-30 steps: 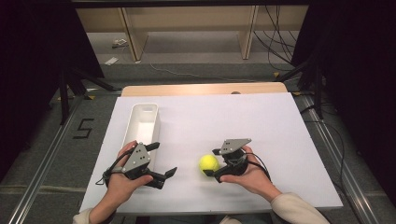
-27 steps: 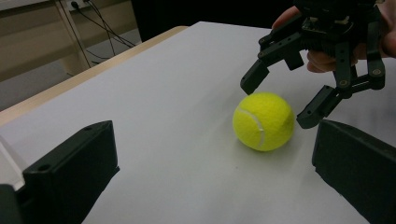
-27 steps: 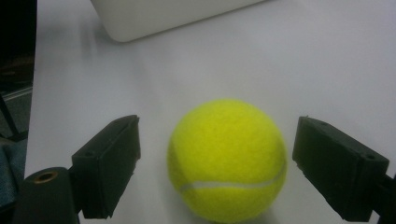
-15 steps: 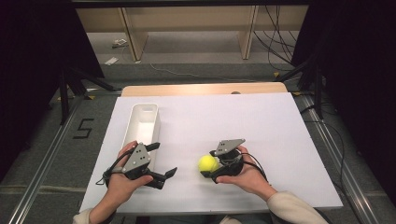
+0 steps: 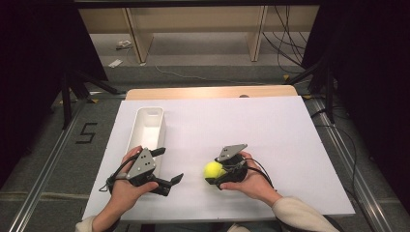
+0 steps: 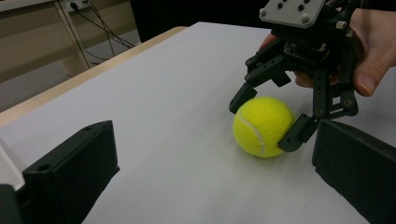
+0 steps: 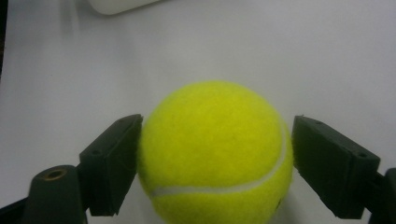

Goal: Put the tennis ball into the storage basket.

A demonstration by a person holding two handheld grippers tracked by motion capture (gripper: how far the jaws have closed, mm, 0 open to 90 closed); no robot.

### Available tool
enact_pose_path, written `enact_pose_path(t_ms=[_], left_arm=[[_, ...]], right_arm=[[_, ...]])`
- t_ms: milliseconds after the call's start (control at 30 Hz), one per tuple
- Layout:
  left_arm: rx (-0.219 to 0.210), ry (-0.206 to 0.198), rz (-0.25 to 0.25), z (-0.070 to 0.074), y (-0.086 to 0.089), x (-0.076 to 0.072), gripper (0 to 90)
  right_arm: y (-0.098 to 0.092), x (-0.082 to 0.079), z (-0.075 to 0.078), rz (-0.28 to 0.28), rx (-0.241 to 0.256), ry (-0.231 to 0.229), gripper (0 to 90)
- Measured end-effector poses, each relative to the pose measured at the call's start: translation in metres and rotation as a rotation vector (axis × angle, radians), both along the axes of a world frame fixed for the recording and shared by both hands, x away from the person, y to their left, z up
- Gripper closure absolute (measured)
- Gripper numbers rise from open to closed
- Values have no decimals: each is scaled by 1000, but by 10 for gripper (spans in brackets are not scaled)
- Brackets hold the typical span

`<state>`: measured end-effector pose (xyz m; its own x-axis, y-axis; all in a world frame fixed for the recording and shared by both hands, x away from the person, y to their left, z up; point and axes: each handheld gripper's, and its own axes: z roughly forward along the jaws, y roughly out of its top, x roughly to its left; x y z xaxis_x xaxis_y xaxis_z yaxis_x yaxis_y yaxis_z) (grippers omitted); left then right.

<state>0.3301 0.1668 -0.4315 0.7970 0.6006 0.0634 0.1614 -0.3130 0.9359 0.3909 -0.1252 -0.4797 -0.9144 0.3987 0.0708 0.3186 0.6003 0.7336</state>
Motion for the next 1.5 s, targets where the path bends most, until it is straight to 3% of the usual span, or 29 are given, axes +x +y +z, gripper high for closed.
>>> enact_pose_path(t_ms=[67,467,1500], left_arm=[[-1,0,0,0,0,0,0],[-3,-1,-1,1,0,0,0],[-5,1,-2,0,1,-1,0]], right_arm=[[2,0,-1,12,-6,7,239],[5,-2,1,16,-21,-7,260],[-1,-2,25,-16,82,-64,262]])
